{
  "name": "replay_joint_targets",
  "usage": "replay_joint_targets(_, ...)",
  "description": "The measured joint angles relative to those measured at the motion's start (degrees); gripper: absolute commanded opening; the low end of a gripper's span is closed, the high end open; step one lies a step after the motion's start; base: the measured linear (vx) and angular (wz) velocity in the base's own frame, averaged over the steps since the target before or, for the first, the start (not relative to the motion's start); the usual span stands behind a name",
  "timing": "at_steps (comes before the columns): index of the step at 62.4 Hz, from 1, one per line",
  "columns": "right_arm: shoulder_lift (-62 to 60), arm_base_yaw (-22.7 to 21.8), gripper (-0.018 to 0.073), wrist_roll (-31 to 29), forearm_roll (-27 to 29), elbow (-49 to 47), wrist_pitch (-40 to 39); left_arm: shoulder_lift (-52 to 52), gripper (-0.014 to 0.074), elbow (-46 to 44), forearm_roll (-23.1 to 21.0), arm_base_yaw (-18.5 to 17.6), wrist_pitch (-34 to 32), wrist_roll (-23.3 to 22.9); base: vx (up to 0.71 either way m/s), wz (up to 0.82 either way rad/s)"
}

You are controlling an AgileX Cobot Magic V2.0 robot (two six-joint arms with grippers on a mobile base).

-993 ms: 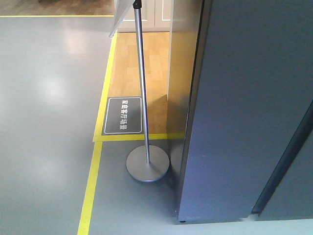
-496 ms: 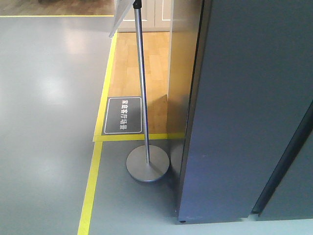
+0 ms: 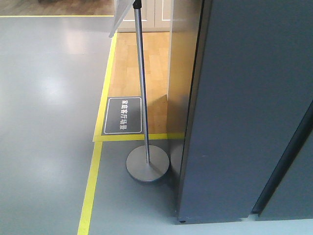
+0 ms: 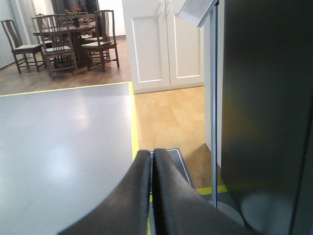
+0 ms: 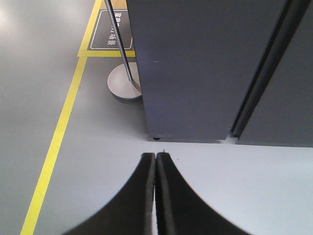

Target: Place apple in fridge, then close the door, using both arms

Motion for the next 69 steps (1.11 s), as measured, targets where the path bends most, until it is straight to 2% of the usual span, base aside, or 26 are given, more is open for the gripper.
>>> replay_joint_targets(20,0.0,0.0,-0.0003,0.0,0.0,0.0,0.0,0.0,-0.0006,0.0,-0.59,1.94,-1.44,0.94,0.0,0.0)
replay_joint_targets(45,0.0,0.0,-0.0003,0.0,0.0,0.0,0.0,0.0,-0.0006,0.0,-1.03,1.95,-7.27,1.0,0.0,0.0)
replay_joint_targets(69,0.0,0.0,-0.0003,0.0,0.0,0.0,0.0,0.0,-0.0006,0.0,-1.03,1.95,-7.84,1.04,0.0,0.0)
